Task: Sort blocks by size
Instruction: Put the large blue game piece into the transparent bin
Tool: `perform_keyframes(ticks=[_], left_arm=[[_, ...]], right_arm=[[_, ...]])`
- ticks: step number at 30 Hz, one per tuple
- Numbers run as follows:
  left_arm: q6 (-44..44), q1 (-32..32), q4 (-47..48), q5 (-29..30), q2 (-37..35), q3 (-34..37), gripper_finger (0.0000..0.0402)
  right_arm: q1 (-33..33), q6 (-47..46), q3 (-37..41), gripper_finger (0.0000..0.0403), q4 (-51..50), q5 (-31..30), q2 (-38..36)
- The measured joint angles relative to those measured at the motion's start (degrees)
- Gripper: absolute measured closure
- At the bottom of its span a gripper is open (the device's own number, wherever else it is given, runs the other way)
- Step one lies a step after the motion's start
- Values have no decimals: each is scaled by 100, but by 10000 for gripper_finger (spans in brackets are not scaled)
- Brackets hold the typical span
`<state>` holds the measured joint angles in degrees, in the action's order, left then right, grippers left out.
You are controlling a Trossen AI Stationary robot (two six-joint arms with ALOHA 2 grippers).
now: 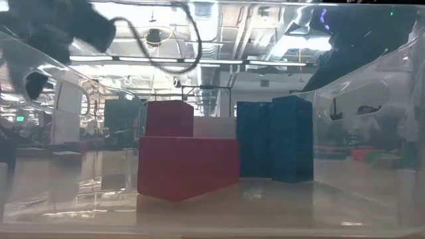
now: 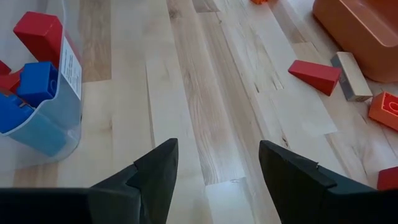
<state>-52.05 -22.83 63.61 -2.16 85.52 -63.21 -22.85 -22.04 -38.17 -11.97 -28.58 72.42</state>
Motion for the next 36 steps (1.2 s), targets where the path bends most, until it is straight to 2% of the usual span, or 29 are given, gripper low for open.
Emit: perform_keyframes(ticks=[4, 12, 17, 23, 28, 36], left_arm=[[-640, -138, -595, -260, 140, 447, 179], [-868, -246, -902, -259, 528, 508, 179], [-1013, -251, -503, -225, 780, 552, 179], [-1178, -275, -616, -187, 828, 573, 179], [-1169, -267, -458, -565, 807, 666, 179], [-1453, -299, -259, -600, 619, 497, 179]], right_arm=[[0, 46, 0, 148, 1, 0, 0], [60, 381, 0, 148, 44, 2, 0], [92, 454, 0, 148, 70, 2, 0], [89, 498, 0, 148, 93, 4, -1], [83, 498, 0, 148, 139, 4, -2], [80, 501, 1, 148, 177, 4, 0]])
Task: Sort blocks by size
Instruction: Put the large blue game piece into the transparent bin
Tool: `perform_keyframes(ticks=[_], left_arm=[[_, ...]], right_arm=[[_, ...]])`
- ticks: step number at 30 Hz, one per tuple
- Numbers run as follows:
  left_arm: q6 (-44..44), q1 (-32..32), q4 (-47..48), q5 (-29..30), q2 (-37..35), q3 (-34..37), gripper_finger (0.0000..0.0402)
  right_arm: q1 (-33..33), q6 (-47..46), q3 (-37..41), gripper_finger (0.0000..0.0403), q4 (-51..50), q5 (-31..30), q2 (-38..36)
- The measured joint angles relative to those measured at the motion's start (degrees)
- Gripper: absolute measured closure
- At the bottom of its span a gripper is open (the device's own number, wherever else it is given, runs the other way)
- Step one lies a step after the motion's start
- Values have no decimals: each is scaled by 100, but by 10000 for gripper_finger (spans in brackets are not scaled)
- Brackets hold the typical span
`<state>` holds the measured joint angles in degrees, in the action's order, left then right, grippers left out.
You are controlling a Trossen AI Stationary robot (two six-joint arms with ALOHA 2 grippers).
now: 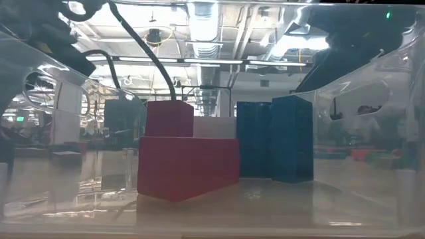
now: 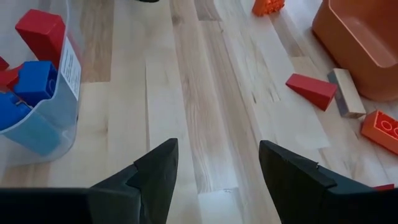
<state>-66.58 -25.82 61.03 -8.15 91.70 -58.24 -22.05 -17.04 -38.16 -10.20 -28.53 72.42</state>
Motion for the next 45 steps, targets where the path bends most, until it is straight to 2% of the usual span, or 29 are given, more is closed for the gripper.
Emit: perform_keyframes(ticks=[13, 19, 23, 25, 35, 39, 45], left_arm=[[-103, -3, -712, -37, 3, 584, 191], [100, -48, -1218, -36, 2, 863, 257], [219, -52, -1248, -35, 2, 869, 306], [313, -51, -1237, -32, 2, 818, 318], [1080, 179, -1081, 21, 0, -143, 309], [1296, 181, -1104, 409, 0, -771, 307], [2116, 181, -1312, 1007, -4, -1733, 311]], right_arm=[[-4, 17, -1, 148, -2, 2, -2], [-4, 13, -1, 148, -4, 2, -1], [-4, 11, -1, 148, -2, 2, 0], [-4, -1, 0, 148, -4, 2, -1], [5, -2, 0, 148, -4, 4, -1], [-4, -7, -1, 148, -7, 3, -2], [15, -4, 0, 148, -7, 4, 0]])
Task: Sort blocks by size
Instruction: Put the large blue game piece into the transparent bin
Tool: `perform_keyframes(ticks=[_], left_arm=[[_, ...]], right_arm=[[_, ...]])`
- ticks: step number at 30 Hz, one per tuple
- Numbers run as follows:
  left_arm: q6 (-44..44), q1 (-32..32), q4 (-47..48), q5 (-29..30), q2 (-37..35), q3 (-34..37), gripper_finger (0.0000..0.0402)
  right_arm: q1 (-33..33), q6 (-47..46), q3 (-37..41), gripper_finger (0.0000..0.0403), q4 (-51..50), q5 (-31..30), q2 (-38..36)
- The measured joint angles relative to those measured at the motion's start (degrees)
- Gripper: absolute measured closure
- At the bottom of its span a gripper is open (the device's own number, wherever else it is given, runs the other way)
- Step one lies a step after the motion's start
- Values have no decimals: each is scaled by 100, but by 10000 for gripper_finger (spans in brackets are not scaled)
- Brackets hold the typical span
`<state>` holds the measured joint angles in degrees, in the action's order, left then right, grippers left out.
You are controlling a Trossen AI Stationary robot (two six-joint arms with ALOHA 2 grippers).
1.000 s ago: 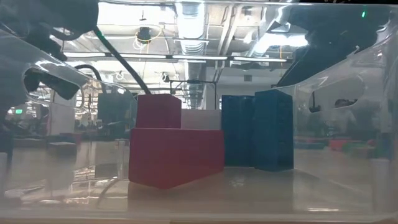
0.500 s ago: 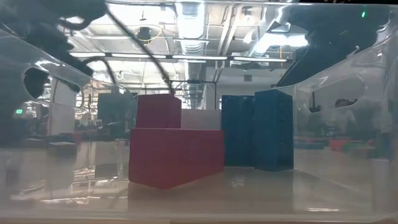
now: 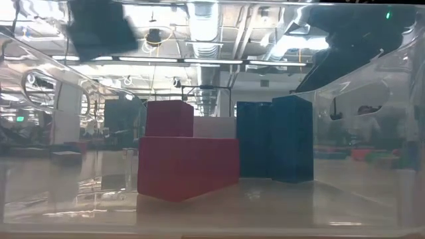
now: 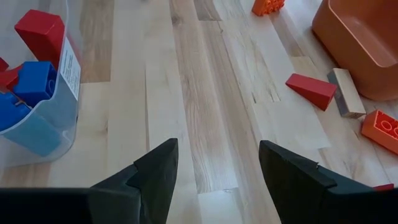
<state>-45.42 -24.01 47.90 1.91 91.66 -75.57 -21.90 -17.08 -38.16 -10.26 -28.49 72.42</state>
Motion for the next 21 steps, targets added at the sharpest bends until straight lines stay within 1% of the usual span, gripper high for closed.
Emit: perform_keyframes(ticks=[2, 6, 9, 11, 13, 15, 19, 21], left_arm=[[169, 12, -370, 120, 0, -112, 309], [490, 39, -1550, 104, 189, -120, 308], [534, 42, -2304, -280, 559, -120, 307], [506, 39, -2597, -592, 811, -121, 303], [487, 39, -2510, -858, 1001, -197, 290], [553, 48, -2277, -1116, 1118, -277, 268], [686, 94, -1690, -1312, 1163, -491, 206], [804, 111, -1100, -1456, 1146, -743, 178]], right_arm=[[39, 2, 0, 148, 0, 2, -2], [109, 2, -1, 148, 0, 0, -2], [106, 3, -1, 148, 0, 0, 0], [88, 4, 0, 148, -2, 0, -1], [88, 2, -1, 148, -2, 4, -2], [91, 2, 0, 148, -1, 7, 0], [99, 4, 1, 148, -7, 7, 0], [101, 7, 0, 148, -10, 7, 0]])
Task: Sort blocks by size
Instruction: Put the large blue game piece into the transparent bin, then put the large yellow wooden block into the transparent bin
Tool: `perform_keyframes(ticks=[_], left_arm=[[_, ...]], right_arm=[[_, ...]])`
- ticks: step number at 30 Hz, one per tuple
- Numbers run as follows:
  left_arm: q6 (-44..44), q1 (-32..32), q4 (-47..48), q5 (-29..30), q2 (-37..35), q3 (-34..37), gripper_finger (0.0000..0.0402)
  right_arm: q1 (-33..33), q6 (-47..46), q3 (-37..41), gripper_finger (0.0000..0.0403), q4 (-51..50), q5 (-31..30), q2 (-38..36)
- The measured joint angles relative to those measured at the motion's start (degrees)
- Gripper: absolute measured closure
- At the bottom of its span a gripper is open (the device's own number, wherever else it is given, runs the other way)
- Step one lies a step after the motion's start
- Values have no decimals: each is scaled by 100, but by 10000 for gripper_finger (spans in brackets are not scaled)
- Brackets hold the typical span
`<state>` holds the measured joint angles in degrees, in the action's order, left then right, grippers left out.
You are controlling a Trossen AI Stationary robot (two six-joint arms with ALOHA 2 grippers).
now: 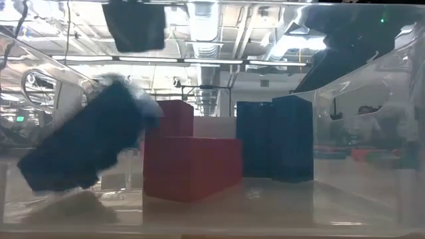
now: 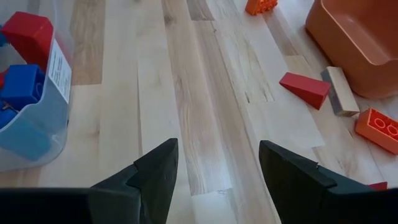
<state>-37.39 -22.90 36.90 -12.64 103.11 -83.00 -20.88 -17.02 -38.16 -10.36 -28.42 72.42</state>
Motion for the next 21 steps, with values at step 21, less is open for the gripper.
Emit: perform_keyframes(ticks=[21], left_arm=[[-2102, -1796, 4132, 1123, -237, -586, 177]], right_arm=[[85, 455, 1, 148, 37, -60, -2]])
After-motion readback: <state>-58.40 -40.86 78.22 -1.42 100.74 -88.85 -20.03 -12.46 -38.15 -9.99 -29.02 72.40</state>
